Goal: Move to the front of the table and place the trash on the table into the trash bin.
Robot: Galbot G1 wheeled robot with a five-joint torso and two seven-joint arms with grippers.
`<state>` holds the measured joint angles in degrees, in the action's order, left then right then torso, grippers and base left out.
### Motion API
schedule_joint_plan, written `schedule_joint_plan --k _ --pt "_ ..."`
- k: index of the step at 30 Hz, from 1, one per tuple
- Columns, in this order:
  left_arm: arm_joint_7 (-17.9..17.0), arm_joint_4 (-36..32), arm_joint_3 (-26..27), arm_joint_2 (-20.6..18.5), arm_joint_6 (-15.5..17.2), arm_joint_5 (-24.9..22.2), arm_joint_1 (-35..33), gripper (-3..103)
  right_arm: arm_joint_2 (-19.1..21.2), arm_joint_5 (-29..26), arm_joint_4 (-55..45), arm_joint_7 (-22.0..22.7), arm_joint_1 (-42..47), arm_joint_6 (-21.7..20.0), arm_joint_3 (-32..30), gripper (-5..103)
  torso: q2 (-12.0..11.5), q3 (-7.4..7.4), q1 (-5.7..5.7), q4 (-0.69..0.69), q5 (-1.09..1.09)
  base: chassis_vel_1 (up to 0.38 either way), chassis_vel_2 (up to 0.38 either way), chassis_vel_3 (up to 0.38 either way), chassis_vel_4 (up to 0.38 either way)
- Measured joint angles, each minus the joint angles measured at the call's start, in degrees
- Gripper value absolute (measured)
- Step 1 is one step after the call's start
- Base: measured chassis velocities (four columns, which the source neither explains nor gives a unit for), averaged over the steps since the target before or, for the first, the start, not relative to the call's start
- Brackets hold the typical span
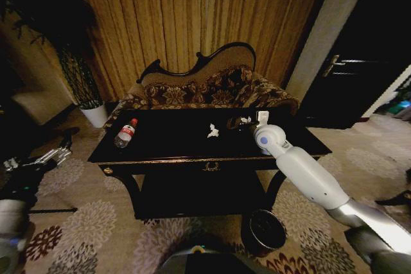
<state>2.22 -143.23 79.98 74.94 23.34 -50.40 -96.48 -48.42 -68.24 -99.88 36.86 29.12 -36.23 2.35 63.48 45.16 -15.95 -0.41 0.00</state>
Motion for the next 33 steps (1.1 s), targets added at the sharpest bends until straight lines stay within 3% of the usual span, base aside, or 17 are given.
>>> schedule_joint_plan --k 12,15,25,26,29,33 --pt "0.12 0.0 0.04 -0.17 -0.02 -0.06 0.06 100 0.21 0.3 -0.13 -2.24 1.0 1.58 -1.03 0 0.0 0.0 0.0 0.0 0.0 0.0 0.0 0.0 0.0" --pt "0.13 0.0 0.11 -0.19 -0.01 -0.06 0.05 100 0.63 3.5 -1.29 -5.53 2.55 6.54 -2.54 0 0.0 0.0 0.0 0.0 -0.01 0.0 0.0 0.0 0.0" --pt "0.2 0.0 0.41 -0.81 0.0 -0.16 -0.16 100 2.35 10.83 -2.92 -11.07 8.48 14.29 -9.17 0 0.0 0.0 0.0 0.0 0.0 0.0 0.0 0.0 0.0" --pt "0.19 0.0 0.44 -1.19 0.02 -0.66 -0.03 100 3.08 13.37 -3.35 -12.41 11.23 17.17 -11.55 0 0.0 0.0 0.0 0.0 0.0 0.0 0.0 0.0 0.0" --pt "-0.26 0.0 -0.17 -1.67 0.04 -0.85 0.25 100 3.57 15.65 -4.47 -13.22 15.1 19.81 -14.91 0 0.0 0.0 0.0 -0.01 0.01 0.0 0.0 0.0 0.0" --pt "-1.99 0.0 -1.85 -3.07 0.03 -1.13 0.76 100 4.58 16.68 -7.08 -15.39 20.87 21.18 -21.18 0 0.0 0.0 0.0 0.0 0.01 0.0 0.0 0.0 0.0"
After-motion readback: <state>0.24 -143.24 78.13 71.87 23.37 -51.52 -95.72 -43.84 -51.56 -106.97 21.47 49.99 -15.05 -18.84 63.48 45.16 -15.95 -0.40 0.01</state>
